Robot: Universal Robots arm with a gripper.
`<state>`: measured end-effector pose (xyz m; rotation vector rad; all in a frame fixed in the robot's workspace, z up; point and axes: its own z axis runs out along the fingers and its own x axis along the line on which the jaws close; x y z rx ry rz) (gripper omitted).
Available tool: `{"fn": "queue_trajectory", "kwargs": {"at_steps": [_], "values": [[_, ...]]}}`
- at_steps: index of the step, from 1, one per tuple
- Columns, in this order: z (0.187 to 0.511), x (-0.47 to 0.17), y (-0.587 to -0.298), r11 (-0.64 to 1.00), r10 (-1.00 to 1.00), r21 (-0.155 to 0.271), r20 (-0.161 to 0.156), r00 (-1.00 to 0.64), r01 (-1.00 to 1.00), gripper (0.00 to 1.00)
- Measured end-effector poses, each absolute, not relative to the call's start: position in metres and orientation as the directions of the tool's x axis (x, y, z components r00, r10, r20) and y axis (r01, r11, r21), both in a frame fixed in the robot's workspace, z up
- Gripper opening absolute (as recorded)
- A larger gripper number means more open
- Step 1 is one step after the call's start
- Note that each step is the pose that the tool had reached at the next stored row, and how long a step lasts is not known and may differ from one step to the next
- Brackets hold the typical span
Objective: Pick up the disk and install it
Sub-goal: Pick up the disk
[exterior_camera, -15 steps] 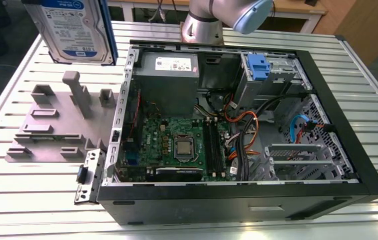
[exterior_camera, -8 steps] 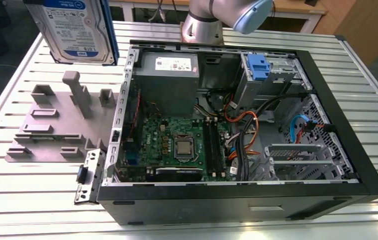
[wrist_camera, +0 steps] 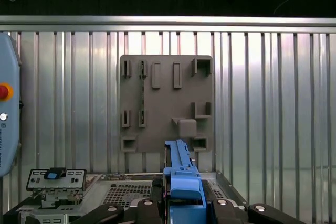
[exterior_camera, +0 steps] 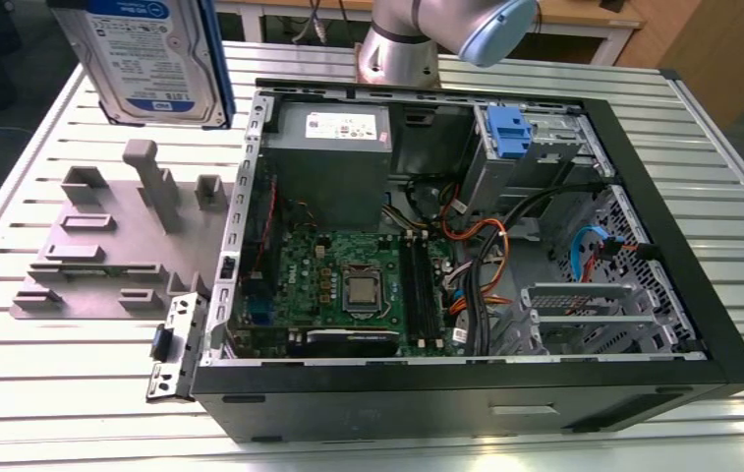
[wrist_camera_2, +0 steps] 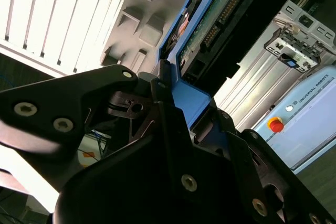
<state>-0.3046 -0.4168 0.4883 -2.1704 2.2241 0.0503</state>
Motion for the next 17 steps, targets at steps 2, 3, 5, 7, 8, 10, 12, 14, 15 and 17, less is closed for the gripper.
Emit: {"fn": "queue_trajectory", "kwargs": {"at_steps": [2,3,5,7,8,10,12,14,15,17], "values": [[0.488,-0.303,-0.417,0.024,-0.999,0.000,-0.047,-0.024,-1.000,0.36],[0.488,-0.302,-0.417,0.024,-0.999,0.000,-0.047,-0.024,-1.000,0.36],[0.488,-0.299,-0.417,0.024,-0.999,0.000,-0.047,-0.024,-1.000,0.36],[0.488,-0.296,-0.417,0.024,-0.999,0.000,-0.047,-0.024,-1.000,0.36],[0.488,-0.295,-0.417,0.024,-0.999,0.000,-0.047,-0.024,-1.000,0.36],[0.488,-0.291,-0.417,0.024,-0.999,0.000,-0.047,-0.024,-1.000,0.36],[0.488,-0.288,-0.417,0.024,-0.999,0.000,-0.047,-0.024,-1.000,0.36],[0.488,-0.284,-0.417,0.025,-0.999,0.000,-0.047,-0.024,-1.000,0.36],[0.488,-0.282,-0.417,0.024,-0.999,0.000,-0.047,-0.024,-1.000,0.36],[0.488,-0.278,-0.417,0.024,-0.999,0.000,-0.047,-0.024,-1.000,0.36]]}}
